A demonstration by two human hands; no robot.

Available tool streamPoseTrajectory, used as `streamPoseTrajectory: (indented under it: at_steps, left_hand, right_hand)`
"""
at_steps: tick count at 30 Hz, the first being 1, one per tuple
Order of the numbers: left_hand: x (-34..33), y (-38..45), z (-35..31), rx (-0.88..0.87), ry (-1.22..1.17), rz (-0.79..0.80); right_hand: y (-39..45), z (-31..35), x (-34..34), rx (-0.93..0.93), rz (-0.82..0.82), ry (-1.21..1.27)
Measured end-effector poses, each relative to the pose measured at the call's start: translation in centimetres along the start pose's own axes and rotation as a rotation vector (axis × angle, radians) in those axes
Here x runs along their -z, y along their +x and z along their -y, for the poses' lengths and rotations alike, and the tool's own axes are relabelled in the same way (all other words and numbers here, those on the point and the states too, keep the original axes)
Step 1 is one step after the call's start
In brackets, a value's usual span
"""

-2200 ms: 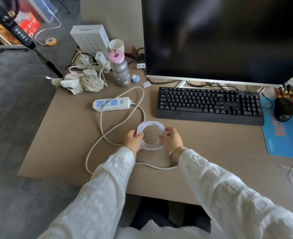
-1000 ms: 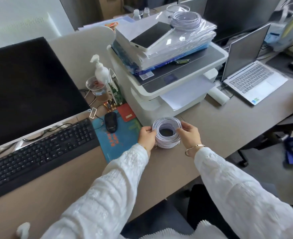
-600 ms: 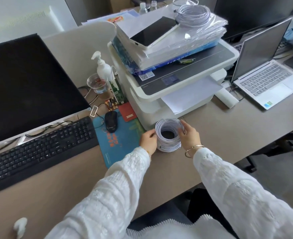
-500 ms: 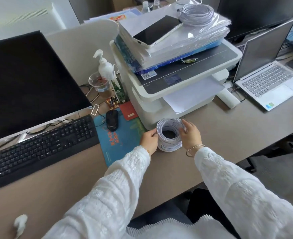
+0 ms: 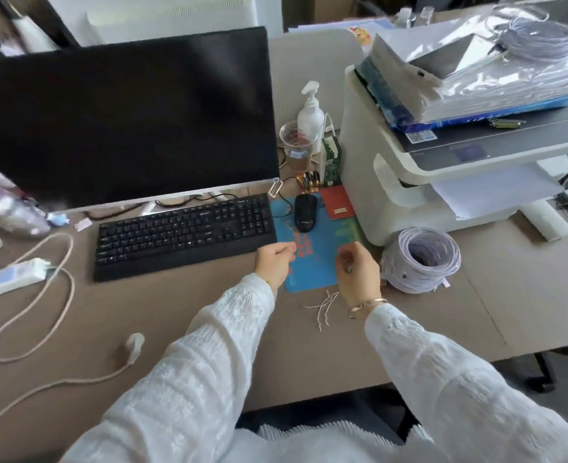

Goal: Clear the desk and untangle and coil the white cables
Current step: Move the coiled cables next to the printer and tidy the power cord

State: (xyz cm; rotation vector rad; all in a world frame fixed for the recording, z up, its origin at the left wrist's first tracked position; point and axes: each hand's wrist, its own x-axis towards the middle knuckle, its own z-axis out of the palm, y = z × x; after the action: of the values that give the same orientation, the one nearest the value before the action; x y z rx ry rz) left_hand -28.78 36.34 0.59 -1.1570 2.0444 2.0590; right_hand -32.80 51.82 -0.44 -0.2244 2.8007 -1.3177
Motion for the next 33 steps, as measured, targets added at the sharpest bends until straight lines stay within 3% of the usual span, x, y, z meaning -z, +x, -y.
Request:
streamPoseTrajectory:
  at_steps: [6, 15, 24, 29, 33]
  left_hand:
    - [13.5, -1.8, 3.4, 0.022, -0.063, -0.091]
    - [35.5, -2.9, 9.8, 0.089, -0.099, -0.354]
    - [50.0, -2.0, 15.6, 0.168, 0.214, -0.509]
    - [53.4, -0.8, 16.4, 0.113, 0.398, -0.444]
    - [53.5, -0.7, 17.2, 0.161, 0.652, -0.219]
  right_hand:
    - [-4.9, 8.0, -10.4, 0.058, 0.257, -0.008]
    - [-14.6, 19.7, -25.5, 0.085, 0.561, 0.004]
    - [-20.5, 22.8, -32.4, -0.028, 0.778, -0.197]
    - [-22.5, 22.6, -33.5, -0.291, 0.959, -0.164]
    - [-23.0, 22.1, -34.2, -0.412, 0.989, -0.182]
